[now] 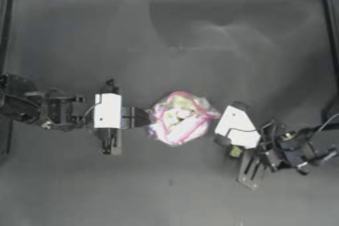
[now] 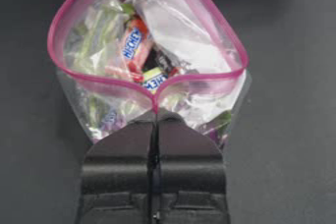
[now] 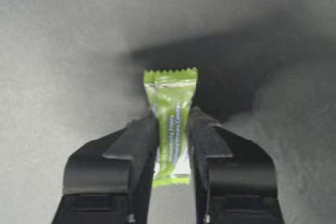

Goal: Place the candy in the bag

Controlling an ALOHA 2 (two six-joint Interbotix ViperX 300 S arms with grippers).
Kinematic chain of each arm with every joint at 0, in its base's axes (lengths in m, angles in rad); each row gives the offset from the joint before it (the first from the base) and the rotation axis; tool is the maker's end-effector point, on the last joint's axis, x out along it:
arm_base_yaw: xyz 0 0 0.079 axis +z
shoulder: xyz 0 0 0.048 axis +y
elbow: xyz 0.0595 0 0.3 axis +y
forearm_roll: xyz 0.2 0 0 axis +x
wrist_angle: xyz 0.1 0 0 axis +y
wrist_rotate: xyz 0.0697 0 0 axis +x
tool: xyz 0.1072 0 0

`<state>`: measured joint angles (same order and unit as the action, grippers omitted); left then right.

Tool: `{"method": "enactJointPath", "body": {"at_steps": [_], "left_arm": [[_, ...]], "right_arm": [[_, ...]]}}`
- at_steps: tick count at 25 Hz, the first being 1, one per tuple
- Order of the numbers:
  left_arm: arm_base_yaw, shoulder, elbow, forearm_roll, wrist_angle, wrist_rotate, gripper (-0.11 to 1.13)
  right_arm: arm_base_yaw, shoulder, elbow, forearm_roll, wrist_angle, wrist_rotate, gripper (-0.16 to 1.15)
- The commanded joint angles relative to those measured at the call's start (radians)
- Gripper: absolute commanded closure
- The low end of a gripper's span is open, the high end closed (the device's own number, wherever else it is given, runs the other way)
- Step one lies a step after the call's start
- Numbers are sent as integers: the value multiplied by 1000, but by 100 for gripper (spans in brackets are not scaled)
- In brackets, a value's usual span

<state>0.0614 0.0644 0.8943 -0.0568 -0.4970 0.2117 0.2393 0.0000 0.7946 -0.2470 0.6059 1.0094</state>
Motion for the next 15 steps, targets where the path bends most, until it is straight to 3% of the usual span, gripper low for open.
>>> {"method": "enactJointPath", "body": {"at_steps": [1,15], "left_arm": [[-2,-14,-18,0,-8,2,96],[-2,-14,-18,2,-8,0,96]], "right_arm": [[8,-6,-12,6,2,0,41],[20,-61,-17,6,43,0,48]]}}
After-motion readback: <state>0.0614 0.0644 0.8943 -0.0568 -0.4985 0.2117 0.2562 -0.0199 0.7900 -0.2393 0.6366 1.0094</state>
